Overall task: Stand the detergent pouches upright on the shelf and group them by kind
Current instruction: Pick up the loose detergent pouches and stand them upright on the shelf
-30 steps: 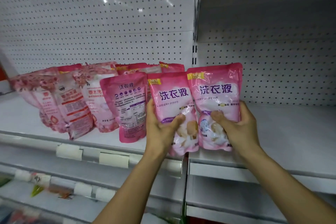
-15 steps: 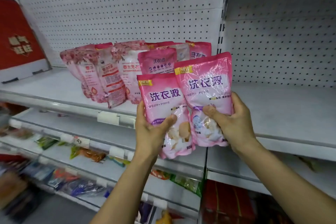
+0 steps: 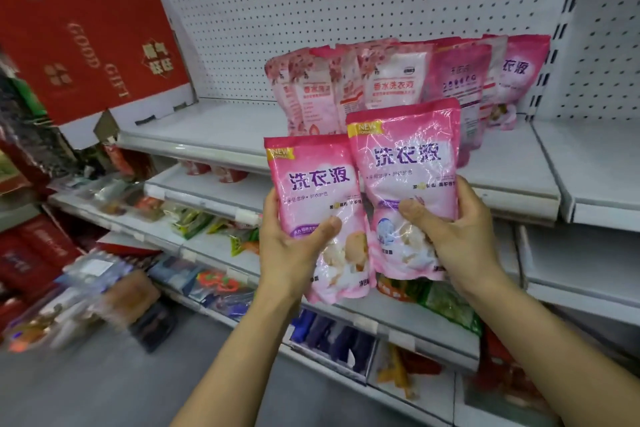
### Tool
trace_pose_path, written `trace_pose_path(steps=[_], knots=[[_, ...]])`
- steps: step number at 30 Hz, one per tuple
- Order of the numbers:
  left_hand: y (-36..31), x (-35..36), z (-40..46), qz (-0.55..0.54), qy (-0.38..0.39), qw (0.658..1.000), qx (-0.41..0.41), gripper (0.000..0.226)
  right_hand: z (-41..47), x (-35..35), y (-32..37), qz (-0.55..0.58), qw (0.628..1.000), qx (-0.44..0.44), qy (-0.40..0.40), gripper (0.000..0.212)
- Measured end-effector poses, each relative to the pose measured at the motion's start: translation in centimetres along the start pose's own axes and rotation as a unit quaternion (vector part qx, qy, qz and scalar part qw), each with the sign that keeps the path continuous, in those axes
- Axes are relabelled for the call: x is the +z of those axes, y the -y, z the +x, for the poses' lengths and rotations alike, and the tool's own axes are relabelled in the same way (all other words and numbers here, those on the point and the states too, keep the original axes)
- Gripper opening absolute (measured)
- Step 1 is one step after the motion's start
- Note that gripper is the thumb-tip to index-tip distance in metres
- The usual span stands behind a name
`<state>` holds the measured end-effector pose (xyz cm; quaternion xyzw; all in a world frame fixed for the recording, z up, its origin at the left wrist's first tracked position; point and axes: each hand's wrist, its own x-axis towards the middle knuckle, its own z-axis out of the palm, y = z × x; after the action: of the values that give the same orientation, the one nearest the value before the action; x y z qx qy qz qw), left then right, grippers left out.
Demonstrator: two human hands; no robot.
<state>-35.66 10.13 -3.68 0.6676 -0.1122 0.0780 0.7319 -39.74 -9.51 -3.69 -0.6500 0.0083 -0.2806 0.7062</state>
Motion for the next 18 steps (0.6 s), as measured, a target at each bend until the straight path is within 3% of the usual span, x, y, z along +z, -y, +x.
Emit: trace_pose_path(steps=[9,18], knots=[[0.5,-11.7,2.3,0.005,-0.064,0.998,0.006,0.070,0.3,12.6,-2.5,0.032,0.998,0.024,0.053,0.046],[2.3,-19.2,11.8,0.018,-0.103,0.994,0.023,0.068,7.2,23.0,-6.3,0.043,0.994,0.025,0.096,0.040]])
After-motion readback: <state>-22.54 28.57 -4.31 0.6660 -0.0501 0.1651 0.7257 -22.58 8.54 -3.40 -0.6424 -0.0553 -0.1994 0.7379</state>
